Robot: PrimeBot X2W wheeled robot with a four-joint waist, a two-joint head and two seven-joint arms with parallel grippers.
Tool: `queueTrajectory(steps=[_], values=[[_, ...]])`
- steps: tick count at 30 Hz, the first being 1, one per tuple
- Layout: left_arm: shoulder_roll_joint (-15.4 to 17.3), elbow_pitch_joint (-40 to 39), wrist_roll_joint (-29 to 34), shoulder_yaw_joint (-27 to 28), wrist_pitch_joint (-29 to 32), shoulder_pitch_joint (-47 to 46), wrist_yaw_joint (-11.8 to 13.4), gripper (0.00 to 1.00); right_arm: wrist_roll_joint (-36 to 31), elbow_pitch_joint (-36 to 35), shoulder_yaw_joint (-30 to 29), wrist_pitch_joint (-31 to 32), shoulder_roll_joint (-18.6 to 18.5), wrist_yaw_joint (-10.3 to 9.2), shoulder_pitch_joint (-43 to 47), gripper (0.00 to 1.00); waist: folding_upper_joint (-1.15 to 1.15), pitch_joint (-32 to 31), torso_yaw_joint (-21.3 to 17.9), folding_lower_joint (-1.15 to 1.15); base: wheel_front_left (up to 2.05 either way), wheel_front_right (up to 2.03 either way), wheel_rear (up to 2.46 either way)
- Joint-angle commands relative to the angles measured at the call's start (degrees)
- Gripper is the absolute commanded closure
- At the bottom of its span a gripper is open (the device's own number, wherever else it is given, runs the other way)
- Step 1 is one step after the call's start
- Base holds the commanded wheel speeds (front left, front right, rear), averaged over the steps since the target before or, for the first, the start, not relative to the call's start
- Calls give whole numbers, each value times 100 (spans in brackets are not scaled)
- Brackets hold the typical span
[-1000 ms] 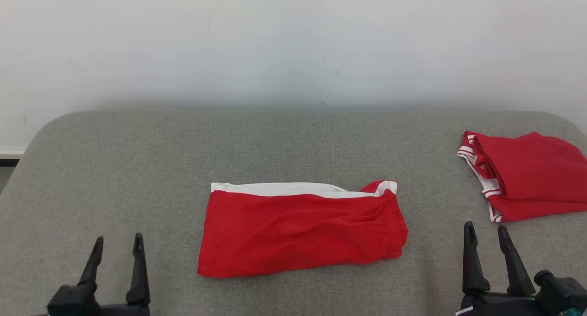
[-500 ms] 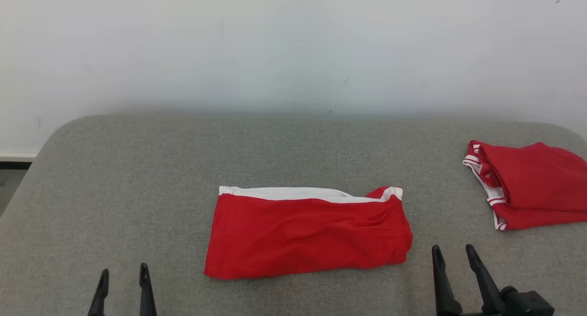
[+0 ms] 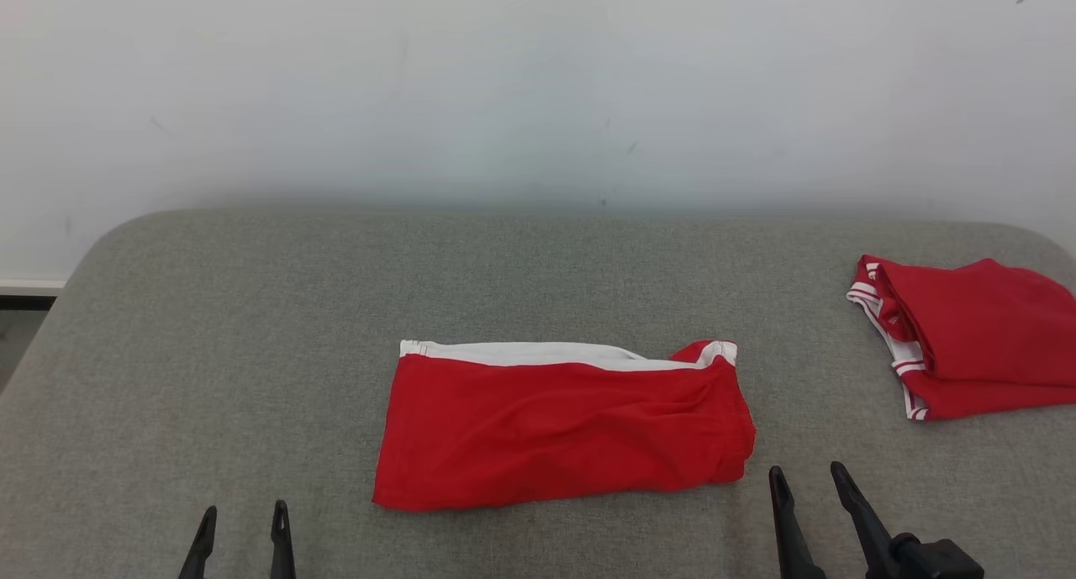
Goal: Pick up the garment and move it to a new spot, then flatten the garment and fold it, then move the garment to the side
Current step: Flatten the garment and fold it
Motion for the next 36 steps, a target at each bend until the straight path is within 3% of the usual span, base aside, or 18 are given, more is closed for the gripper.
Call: queueTrajectory(steps=[1, 24, 36], values=[[-49, 6, 30, 41, -19, -59, -40, 0, 20, 19, -37, -7, -7, -17, 20, 0, 0, 2, -4, 0, 0, 0, 0], [-263, -29, 169, 301, -19, -14, -205, 0, -17, 288, -223, -7, -7, -17, -254, 0, 0, 27, 78, 0, 0, 0, 0], [-333, 41, 187, 280, -19, -222, -337, 0, -133, 2444, -204, -7, -8, -17, -2023, 0, 0, 178, 256, 0, 0, 0, 0]])
